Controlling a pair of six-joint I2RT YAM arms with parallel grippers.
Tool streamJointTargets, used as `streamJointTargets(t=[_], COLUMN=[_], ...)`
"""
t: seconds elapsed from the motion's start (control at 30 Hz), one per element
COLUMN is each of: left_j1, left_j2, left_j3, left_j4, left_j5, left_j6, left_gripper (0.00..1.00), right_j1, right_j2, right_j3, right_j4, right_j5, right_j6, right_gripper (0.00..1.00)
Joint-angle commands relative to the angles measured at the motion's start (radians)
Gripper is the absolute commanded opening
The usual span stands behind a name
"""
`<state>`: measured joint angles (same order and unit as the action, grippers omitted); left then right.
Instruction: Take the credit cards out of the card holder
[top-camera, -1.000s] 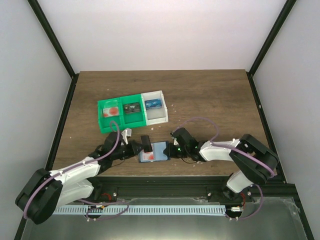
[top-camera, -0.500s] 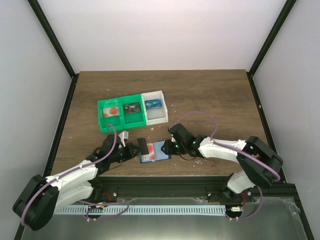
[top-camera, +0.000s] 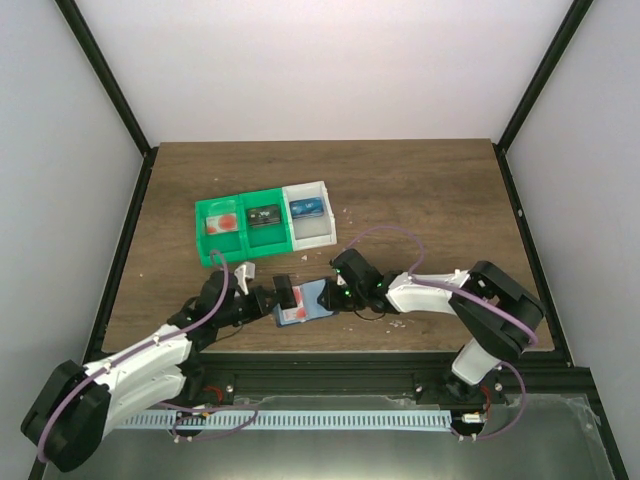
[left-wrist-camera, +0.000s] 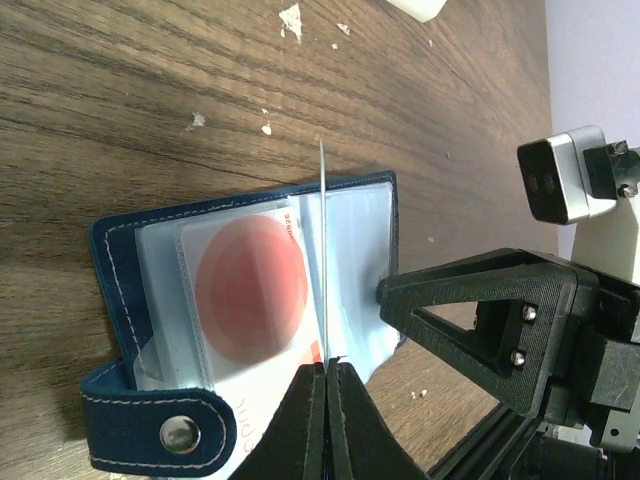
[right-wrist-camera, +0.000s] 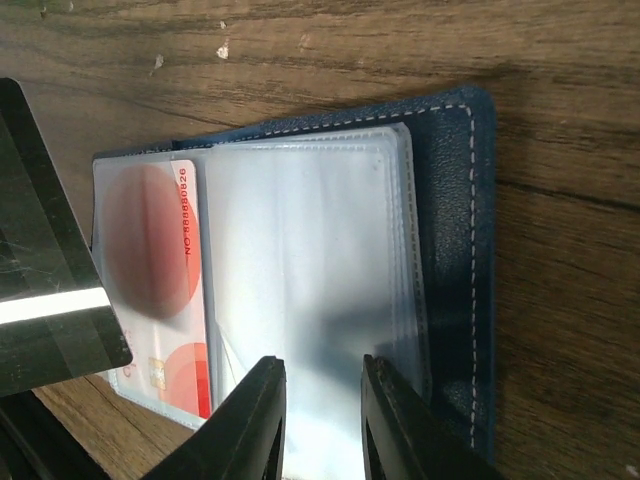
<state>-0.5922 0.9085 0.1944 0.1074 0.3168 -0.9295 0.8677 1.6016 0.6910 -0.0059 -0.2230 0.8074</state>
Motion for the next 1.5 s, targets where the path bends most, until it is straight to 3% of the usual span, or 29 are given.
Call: streamJointTargets(t=[0.0,0.17,0.43,0.57,0.73,0.83,0.97,1.13,1.2,1.3,1.47], left_j1=[0.007,0.007,0.011,0.015,0.016,0.018,0.017,0.017,0.018,0.017,0.017], left_j2=[-0.019,-0.043,-0.114,-0.145,-0.160,-0.140,-0.121,-0.134,-0.144,-0.144,-0.142], left_j3=[0.018,0.076,0.113,0.118,0.130,0.150,0.157,0.186,0.177,0.150,0.159], left_j4=[-0.022,-0.046,-0.070,-0.033,-0.056,-0.079,-0.020,-0.045,-0.009,0.074,0.067], left_j5=[0.018,0.083,0.144,0.220,0.243,0.267,0.357,0.401,0.431,0.497,0.561], left_j6=[0.028,0.046,0.033,-0.025,-0.035,-0.048,-0.089,-0.115,-0.162,-0.267,-0.275], left_gripper=[0.00,0.00,0.00,0.00,0.00,0.00,0.00,0.00,0.00,0.00,0.00], right_j1=[0.010,0.010,0.011,0.010,0.010,0.010,0.010,0.010,0.010,0.008,-0.018], right_j2=[0.006,-0.111,-0.300,-0.359,-0.495,-0.571,-0.559,-0.549,-0.566,-0.524,-0.514], right_j3=[-0.008,0.051,0.009,-0.032,-0.270,-0.319,-0.334,-0.324,-0.340,-0.338,-0.334], right_j4=[-0.078,-0.111,0.046,0.128,0.463,0.525,0.482,0.536,0.534,0.567,0.646], right_j5=[0.055,0.131,0.122,-0.013,-0.239,-0.295,-0.301,-0.274,-0.293,-0.156,-0.164], right_j6=[-0.032,-0.169,-0.498,-0.735,-1.144,-1.252,-1.408,-1.461,-1.580,-1.731,-1.824], right_gripper=[0.24,0.26,0.28,0.35,0.39,0.43,0.48,0.49,0.51,0.52,0.52])
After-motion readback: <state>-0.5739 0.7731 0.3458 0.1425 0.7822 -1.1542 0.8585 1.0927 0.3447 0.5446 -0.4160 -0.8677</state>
